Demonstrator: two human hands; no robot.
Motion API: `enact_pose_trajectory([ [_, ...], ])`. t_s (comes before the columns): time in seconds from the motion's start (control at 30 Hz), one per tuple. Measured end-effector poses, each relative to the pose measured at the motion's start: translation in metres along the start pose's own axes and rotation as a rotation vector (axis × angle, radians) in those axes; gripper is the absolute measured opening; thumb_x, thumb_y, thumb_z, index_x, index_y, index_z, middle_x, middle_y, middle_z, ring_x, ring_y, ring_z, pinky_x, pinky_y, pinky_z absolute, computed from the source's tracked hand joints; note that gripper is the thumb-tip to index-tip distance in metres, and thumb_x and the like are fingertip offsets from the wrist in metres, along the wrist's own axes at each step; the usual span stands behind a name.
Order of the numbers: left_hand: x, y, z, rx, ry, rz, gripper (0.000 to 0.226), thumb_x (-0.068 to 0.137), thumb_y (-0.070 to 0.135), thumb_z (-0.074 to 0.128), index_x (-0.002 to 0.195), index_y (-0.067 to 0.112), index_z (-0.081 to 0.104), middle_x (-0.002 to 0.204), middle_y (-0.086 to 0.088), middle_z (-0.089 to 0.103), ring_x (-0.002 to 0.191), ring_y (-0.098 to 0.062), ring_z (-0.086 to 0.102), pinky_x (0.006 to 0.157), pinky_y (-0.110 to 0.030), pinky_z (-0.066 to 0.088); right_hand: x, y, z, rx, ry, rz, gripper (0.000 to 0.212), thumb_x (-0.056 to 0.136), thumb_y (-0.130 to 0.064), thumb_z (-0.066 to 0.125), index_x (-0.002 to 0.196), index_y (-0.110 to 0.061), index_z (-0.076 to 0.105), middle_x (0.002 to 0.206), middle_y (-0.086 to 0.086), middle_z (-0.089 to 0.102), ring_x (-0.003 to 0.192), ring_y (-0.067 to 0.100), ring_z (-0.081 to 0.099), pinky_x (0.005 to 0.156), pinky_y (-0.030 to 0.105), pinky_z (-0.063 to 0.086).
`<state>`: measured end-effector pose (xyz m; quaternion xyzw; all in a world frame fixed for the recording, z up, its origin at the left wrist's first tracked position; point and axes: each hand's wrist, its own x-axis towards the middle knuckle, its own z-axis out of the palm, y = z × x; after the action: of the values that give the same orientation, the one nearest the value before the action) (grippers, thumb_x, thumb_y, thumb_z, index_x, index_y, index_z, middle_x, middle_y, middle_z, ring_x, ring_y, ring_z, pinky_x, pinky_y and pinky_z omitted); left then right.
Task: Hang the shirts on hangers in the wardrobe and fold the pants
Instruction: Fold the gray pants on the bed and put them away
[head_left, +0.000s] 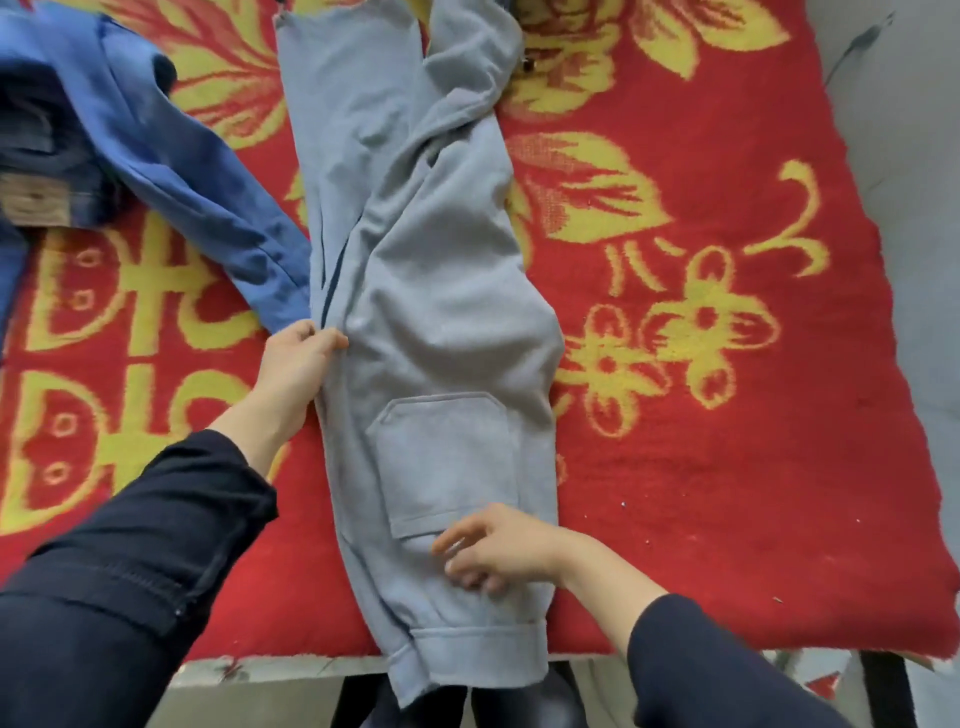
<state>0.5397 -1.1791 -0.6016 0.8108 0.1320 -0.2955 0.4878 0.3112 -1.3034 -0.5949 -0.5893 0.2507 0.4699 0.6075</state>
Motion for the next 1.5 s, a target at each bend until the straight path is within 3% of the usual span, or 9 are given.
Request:
enact_pose_trajectory([
  [0.17,0.013,0.006,-0.008,0.220,-0.010,0.183,0.019,0.078,0.018,0.061,0.091,0.004,0.064,0.077,-0.003,0.066,0.072,-0.018,0.060,0.064,-0.033,0.047,0.007,-0.027,-0.034,-0.289,0.162,0.019,0.016,0.084,-0.009,0.062,0.096,-0.005,0.071,0.075,0.005,0.064,0.058,0.008,0.055,0.053,0.019,0.043],
  [0.3,0.019,0.019,-0.012,0.408,-0.065,0.229,0.028,0.079,0.029,0.068,0.102,0.022,0.054,0.076,0.012,0.060,0.083,-0.014,0.059,0.061,-0.021,0.040,0.018,-0.062,-0.053,-0.171,0.454,-0.115,0.011,0.083,-0.013,0.063,0.089,-0.014,0.071,0.077,0.003,0.069,0.064,0.010,0.063,0.060,0.023,0.049],
  [0.43,0.035,0.043,-0.007,0.545,-0.057,0.274,0.061,0.080,0.033,0.067,0.134,0.013,0.047,0.104,-0.005,0.066,0.110,-0.026,0.056,0.079,-0.031,0.041,0.033,-0.118,-0.091,-0.109,0.683,-0.228,0.015,0.084,-0.011,0.061,0.075,-0.022,0.066,0.072,0.000,0.065,0.071,0.016,0.063,0.066,0.028,0.049],
  [0.6,0.070,0.063,0.014,0.554,-0.068,0.286,0.062,0.082,0.028,0.065,0.138,0.014,0.043,0.085,0.004,0.056,0.087,-0.017,0.050,0.062,-0.027,0.036,0.058,-0.174,-0.146,-0.182,0.845,-0.267,0.015,0.085,-0.012,0.057,0.096,-0.016,0.067,0.084,-0.001,0.064,0.085,0.023,0.066,0.063,0.027,0.044],
  [0.73,0.102,0.070,0.027,0.552,-0.071,0.304,0.062,0.082,0.025,0.064,0.139,0.014,0.043,0.102,-0.006,0.062,0.100,-0.025,0.055,0.071,-0.027,0.035,0.085,-0.210,-0.196,-0.273,1.005,-0.261,0.031,0.088,-0.017,0.055,0.118,-0.013,0.062,0.103,0.001,0.061,0.094,0.019,0.058,0.066,0.020,0.040],
  [1.0,0.163,0.081,0.051,0.617,-0.064,0.557,0.058,0.084,0.037,0.065,0.135,0.012,0.049,0.141,-0.005,0.042,0.132,-0.023,0.032,0.103,-0.030,0.029,0.151,-0.284,-0.273,0.344,1.118,-0.274,0.023,0.088,-0.019,0.054,0.103,-0.005,0.063,0.088,0.014,0.065,0.085,0.032,0.067,0.082,0.049,0.055],
  [1.2,0.184,0.092,0.055,0.517,-0.095,0.479,0.023,0.085,0.039,0.067,0.100,0.022,0.065,0.120,-0.002,0.047,0.116,-0.023,0.038,0.090,-0.021,0.027,0.162,-0.324,-0.302,0.861,1.169,-0.297,0.027,0.080,-0.011,0.070,0.104,-0.005,0.058,0.089,0.005,0.062,0.084,0.022,0.063,0.081,0.036,0.056],
  [1.37,0.212,0.123,0.014,0.067,-0.373,0.362,0.015,0.085,0.030,0.070,0.077,0.024,0.060,0.068,0.011,0.057,0.061,-0.003,0.051,0.059,-0.022,0.045,0.163,-0.419,-0.316,0.625,1.393,-0.660,0.017,0.089,-0.007,0.057,0.071,-0.009,0.059,0.074,0.002,0.054,0.068,0.013,0.051,0.066,0.026,0.046],
  [1.5,0.224,0.109,-0.022,0.085,-0.296,0.394,0.021,0.086,0.028,0.070,0.072,0.017,0.059,0.058,0.011,0.051,0.053,-0.004,0.043,0.056,-0.021,0.038,0.193,-0.471,-0.283,0.233,1.025,-0.784,0.052,0.085,-0.005,0.060,0.136,-0.013,0.052,0.126,0.001,0.060,0.106,0.011,0.056,0.093,0.021,0.048],
])
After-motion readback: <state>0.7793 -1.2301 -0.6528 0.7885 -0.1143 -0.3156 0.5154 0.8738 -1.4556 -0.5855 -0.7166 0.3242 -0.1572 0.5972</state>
